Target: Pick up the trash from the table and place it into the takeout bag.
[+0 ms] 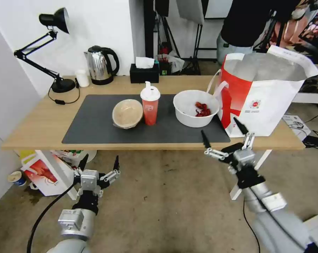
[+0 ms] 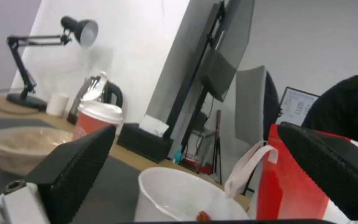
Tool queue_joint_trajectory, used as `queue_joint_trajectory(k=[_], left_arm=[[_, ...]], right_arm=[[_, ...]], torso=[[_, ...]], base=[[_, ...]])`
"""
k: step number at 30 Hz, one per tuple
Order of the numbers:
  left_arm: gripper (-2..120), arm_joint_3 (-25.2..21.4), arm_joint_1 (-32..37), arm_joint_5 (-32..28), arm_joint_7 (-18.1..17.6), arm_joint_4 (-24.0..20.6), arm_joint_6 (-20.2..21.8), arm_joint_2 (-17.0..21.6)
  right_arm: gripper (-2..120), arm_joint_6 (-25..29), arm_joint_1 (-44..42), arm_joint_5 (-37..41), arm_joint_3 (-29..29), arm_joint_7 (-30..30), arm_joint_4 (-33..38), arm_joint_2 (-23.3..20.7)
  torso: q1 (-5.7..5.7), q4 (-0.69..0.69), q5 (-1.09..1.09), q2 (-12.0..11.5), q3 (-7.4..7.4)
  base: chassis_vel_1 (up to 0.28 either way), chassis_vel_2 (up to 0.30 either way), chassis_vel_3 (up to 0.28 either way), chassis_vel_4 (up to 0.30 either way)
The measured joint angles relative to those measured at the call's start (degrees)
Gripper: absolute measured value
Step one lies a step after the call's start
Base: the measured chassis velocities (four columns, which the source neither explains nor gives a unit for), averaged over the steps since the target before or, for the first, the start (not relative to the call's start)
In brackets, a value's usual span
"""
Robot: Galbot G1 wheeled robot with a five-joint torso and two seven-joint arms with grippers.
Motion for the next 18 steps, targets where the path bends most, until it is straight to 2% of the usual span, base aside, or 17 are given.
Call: queue_joint_trajectory(k=[3, 4, 6, 7, 8, 11, 12, 16, 17, 18], left_arm=[[100, 0.0, 0.0, 0.0, 0.0, 0.0, 0.0, 0.0], [100, 0.0, 0.0, 0.0, 0.0, 0.0, 0.0, 0.0], [100, 0.0, 0.0, 0.0, 0.0, 0.0, 0.0, 0.0], [100, 0.0, 0.0, 0.0, 0.0, 0.0, 0.0, 0.0], [100, 0.0, 0.0, 0.0, 0.0, 0.0, 0.0, 0.0], [100, 0.0, 0.0, 0.0, 0.0, 0.0, 0.0, 0.0], [100, 0.0, 0.0, 0.0, 0.0, 0.0, 0.0, 0.0], [100, 0.0, 0.0, 0.0, 0.0, 0.0, 0.0, 0.0], [100, 0.0, 0.0, 0.0, 0.0, 0.0, 0.0, 0.0], [100, 0.0, 0.0, 0.0, 0.0, 0.0, 0.0, 0.0]], right_arm=[[100, -2.16, 2.94, 3.94, 0.83, -0.8, -1.19, -5.53], [100, -2.16, 2.94, 3.94, 0.83, -0.8, -1.19, -5.53], [100, -3.19, 5.17, 6.89, 0.97, -1.64, -1.72, -8.9], [100, -5.51, 7.64, 12.81, 0.49, -1.88, -1.37, -13.15], [100, -5.51, 7.64, 12.81, 0.49, -1.88, -1.37, -13.15], [100, -10.68, 10.6, 23.63, -1.27, 0.09, 0.54, -18.39], [100, -10.68, 10.6, 23.63, -1.27, 0.09, 0.54, -18.39], [100, -17.9, 17.98, 38.7, -4.03, 0.7, 1.1, -26.54], [100, -17.9, 17.98, 38.7, -4.03, 0.7, 1.1, -26.54], [100, -20.22, 21.27, 42.64, -5.11, 0.03, 0.7, -28.67]], torso=[[0.0, 0.0, 0.0, 0.0, 0.0], [0.0, 0.0, 0.0, 0.0, 0.0], [0.0, 0.01, 0.0, 0.0, 0.0], [0.0, 0.0, -0.01, 0.0, 0.0], [0.0, 0.0, -0.01, 0.0, 0.0], [0.0, 0.01, -0.03, 0.0, 0.0], [0.0, 0.01, -0.03, 0.0, 0.0], [0.01, 0.0, 0.0, 0.0, 0.0], [0.01, 0.0, 0.0, 0.0, 0.0], [0.0, 0.01, -0.02, 0.0, 0.0]], base=[[0.0, 0.0, 0.0, 0.0], [0.0, 0.0, 0.0, 0.0], [0.0, 0.0, 0.0, 0.0], [0.0, 0.0, 0.0, 0.0], [0.0, 0.0, 0.0, 0.0], [0.0, 0.0, 0.0, 0.0], [0.0, 0.0, 0.0, 0.0], [0.0, 0.0, 0.0, 0.0], [0.0, 0.0, 0.0, 0.0], [0.0, 0.0, 0.0, 0.0]])
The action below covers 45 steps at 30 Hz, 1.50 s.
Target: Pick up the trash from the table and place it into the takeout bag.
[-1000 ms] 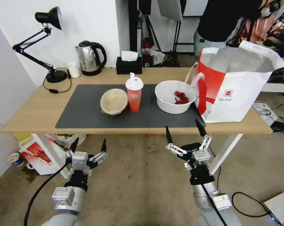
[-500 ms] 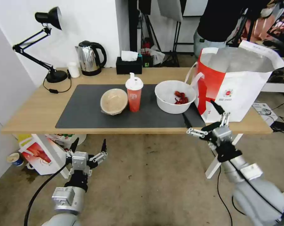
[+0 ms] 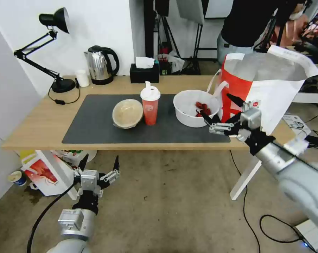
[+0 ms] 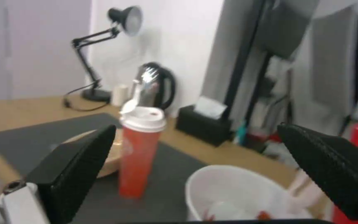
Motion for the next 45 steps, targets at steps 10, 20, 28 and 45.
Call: queue_joint_trajectory(k=[10, 20, 28, 45], left_arm=[[100, 0.0, 0.0, 0.0, 0.0, 0.0, 0.0, 0.0], [100, 0.0, 0.0, 0.0, 0.0, 0.0, 0.0, 0.0], [100, 0.0, 0.0, 0.0, 0.0, 0.0, 0.0, 0.0], [100, 0.0, 0.0, 0.0, 0.0, 0.0, 0.0, 0.0]], right_arm=[[100, -10.25, 25.26, 12.37, -14.9, -11.69, -7.67, -8.59], [100, -12.09, 39.2, 8.11, -28.07, -18.47, -14.67, -9.51], [100, -10.89, 53.41, 5.47, -40.61, -28.75, -22.99, -8.26], [100, -18.66, 75.04, 8.32, -65.84, -19.25, -35.91, 1.11]], torso=[[0.0, 0.01, 0.0, 0.0, 0.0], [0.0, 0.0, 0.01, 0.0, 0.0], [0.0, 0.0, 0.01, 0.0, 0.0], [0.0, 0.0, -0.01, 0.0, 0.0]], base=[[0.0, 0.0, 0.0, 0.0], [0.0, 0.0, 0.0, 0.0], [0.0, 0.0, 0.0, 0.0], [0.0, 0.0, 0.0, 0.0]])
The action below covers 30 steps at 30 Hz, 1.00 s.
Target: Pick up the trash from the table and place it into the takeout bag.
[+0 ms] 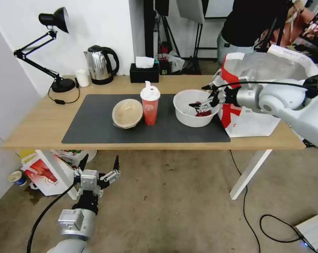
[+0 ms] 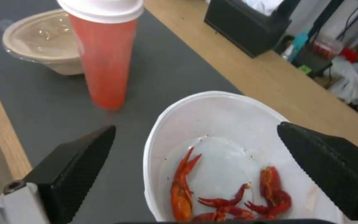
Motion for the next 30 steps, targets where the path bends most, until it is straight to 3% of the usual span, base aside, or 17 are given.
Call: queue_joint_trajectory(k=[17, 30], left_arm=[[100, 0.0, 0.0, 0.0, 0.0, 0.0, 0.0, 0.0], [100, 0.0, 0.0, 0.0, 0.0, 0.0, 0.0, 0.0]], right_arm=[[100, -2.67, 3.34, 3.07, -3.88, 2.72, -0.04, 3.25], [100, -9.71, -2.21, 6.65, -3.2, 11.21, 4.41, 4.04]], torso=[[0.0, 0.0, 0.01, 0.01, 0.0], [-0.01, -0.01, 0.01, 0.01, -0.01]], base=[[0.0, 0.0, 0.0, 0.0], [0.0, 0.0, 0.0, 0.0]])
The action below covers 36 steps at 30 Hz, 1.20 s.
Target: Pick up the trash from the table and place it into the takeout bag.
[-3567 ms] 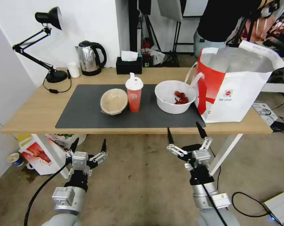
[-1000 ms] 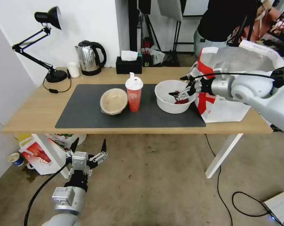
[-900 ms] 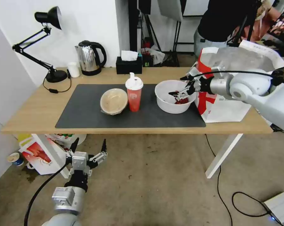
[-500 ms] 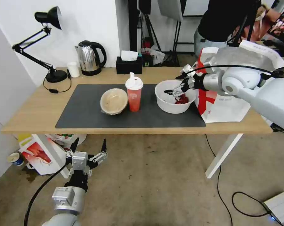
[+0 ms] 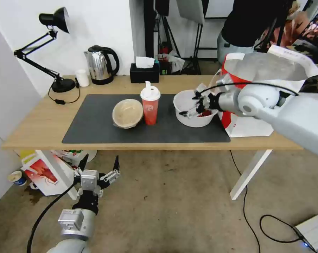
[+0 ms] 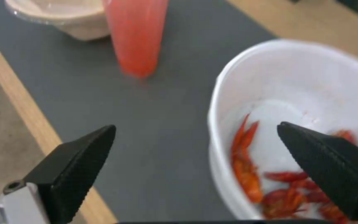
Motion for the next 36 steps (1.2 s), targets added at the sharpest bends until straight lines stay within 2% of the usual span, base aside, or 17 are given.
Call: queue_joint_trajectory(k=[15, 36], left_arm=[[100, 0.0, 0.0, 0.0, 0.0, 0.0, 0.0, 0.0], [100, 0.0, 0.0, 0.0, 0.0, 0.0, 0.0, 0.0]], right_arm=[[100, -2.45, -4.08, 3.0, 2.14, 3.35, -1.5, 2.81], [100, -2.73, -1.98, 3.02, 0.65, 3.52, -4.27, 3.58]], torso=[[0.0, 0.01, 0.0, 0.0, 0.0], [0.0, 0.0, 0.0, 0.0, 0.0]], base=[[0.0, 0.0, 0.0, 0.0], [0.0, 0.0, 0.0, 0.0]])
